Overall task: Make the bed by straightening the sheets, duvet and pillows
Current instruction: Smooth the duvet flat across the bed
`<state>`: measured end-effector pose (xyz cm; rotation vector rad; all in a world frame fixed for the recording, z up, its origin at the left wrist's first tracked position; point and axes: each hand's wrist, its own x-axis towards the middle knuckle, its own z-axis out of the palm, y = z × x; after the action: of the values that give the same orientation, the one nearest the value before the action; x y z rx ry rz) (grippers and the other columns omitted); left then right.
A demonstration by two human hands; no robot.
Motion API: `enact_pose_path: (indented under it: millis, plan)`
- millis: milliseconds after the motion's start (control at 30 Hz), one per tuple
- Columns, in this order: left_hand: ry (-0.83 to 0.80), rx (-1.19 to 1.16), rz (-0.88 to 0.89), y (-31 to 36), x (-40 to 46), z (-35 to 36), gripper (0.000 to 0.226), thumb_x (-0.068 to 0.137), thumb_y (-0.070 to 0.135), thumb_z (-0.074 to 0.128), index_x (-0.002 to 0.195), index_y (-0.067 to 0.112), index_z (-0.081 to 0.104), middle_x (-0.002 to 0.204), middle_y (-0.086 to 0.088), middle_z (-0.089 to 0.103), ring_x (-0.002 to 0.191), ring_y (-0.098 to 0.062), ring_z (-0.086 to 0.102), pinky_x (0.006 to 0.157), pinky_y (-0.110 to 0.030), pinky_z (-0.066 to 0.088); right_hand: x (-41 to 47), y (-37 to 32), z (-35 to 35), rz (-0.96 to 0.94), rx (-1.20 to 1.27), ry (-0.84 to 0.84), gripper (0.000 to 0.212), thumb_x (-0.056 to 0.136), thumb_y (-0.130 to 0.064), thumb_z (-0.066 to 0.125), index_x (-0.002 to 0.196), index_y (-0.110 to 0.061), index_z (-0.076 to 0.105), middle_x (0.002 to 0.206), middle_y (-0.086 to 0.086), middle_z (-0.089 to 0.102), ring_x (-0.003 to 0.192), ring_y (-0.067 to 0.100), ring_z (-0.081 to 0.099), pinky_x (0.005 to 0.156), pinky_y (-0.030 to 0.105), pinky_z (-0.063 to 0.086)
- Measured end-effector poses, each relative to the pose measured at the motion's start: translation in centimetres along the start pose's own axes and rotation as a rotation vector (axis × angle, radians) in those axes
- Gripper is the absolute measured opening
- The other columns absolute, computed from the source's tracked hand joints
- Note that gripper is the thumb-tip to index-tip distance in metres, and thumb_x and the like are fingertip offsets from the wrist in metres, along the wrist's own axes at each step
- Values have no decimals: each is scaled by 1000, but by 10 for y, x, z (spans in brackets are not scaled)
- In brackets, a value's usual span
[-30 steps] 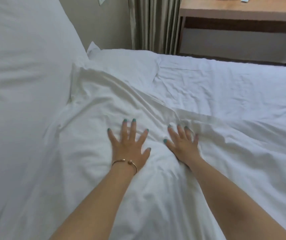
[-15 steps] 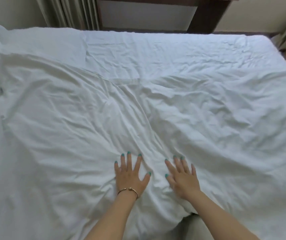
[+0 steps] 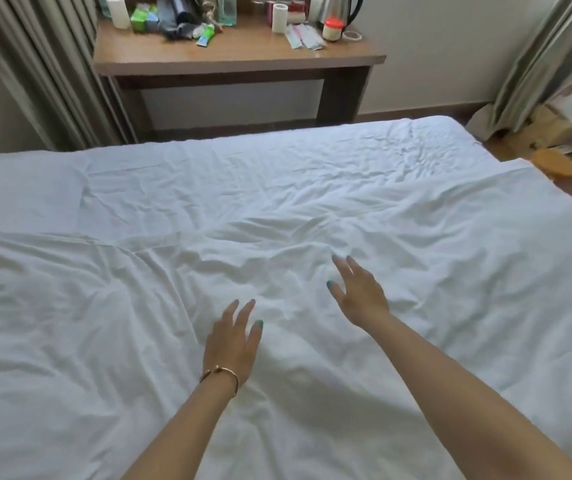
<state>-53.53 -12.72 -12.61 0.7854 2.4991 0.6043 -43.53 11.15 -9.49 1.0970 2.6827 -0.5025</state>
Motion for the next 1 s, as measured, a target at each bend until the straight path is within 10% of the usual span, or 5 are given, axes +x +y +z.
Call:
enact_pose_path:
  millis: [233,500,667,833,1000]
  plan:
    - [231,-206,-211,73,167,24,39,96,36,51,133,24,52,140,-3,47,121,-22,48,99,-32,40,157,34,0,-286,-146,-187,69,98,-51,42,147,-55,-6,163,-10,-10,149,33,-2,113,61,18]
    - [-97,602,-504,54,218,83,146,51,68,79,130,48,-43,151,3,-37,131,-35,20,84,-48,45,237,67,84,-93,-78,-219,144,61,-42,88,132,-58,-37,154,-15,-34,144,43,-20,103,77,5]
    - [-207,442,-401,39,250,38,120,50,74,74,144,54,1,155,17,-22,137,-27,32,98,-42,43,259,47,83,-5,-163,-281,153,58,-31,92,131,-54,-40,152,-4,-39,142,52,-13,103,78,6]
    - [-75,270,-388,39,257,29,18,87,39,58,100,28,52,129,1,42,96,-27,54,82,-33,45,278,49,38,-170,-211,-362,112,51,-62,83,140,-37,20,152,8,9,128,38,44,100,47,38]
    - [314,184,-289,56,276,29,5,93,10,46,97,10,50,107,-10,48,81,-29,46,72,-35,40,313,50,-21,-206,35,-49,27,95,-42,47,105,-18,54,121,9,40,96,32,53,76,34,39]
